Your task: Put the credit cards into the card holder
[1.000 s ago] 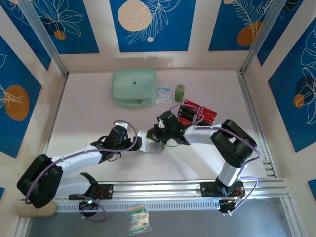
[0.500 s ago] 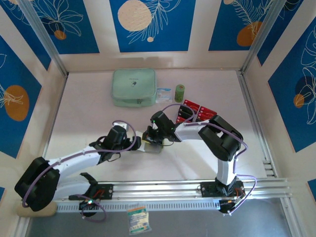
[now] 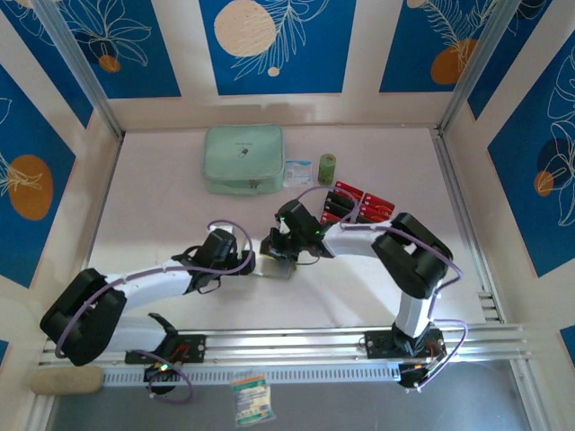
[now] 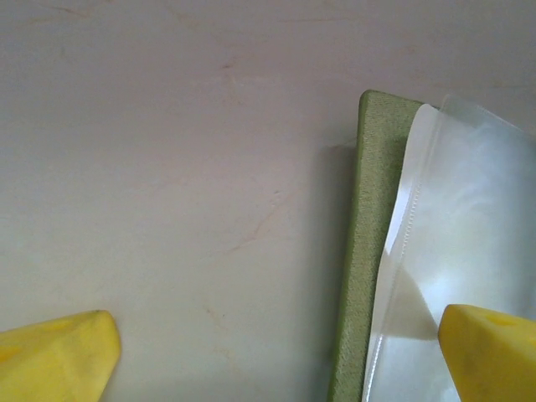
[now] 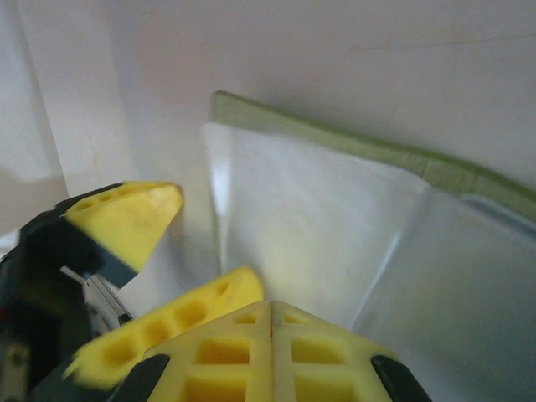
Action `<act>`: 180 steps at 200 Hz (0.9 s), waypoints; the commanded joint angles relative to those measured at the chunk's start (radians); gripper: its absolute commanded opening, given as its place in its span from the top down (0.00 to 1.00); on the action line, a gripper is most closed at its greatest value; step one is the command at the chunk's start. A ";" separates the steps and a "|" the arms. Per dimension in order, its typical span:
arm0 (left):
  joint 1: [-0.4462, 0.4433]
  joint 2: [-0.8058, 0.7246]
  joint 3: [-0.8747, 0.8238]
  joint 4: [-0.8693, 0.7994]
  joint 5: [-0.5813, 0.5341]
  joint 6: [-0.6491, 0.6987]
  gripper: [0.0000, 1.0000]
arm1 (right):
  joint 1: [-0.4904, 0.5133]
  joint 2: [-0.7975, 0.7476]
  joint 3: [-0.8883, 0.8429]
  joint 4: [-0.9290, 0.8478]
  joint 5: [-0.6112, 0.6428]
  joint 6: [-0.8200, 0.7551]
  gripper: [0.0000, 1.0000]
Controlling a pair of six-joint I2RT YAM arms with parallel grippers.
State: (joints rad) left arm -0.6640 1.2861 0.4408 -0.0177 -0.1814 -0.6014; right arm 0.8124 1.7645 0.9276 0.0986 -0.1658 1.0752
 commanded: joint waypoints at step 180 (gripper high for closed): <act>-0.001 -0.061 0.028 -0.055 0.044 -0.011 0.00 | 0.026 -0.142 -0.001 -0.486 0.426 -0.256 1.00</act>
State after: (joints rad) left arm -0.6640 1.2587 0.4408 -0.0357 -0.1612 -0.6041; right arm 0.8429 1.6459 0.8959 -0.3733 0.2535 0.8688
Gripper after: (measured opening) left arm 0.996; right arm 0.049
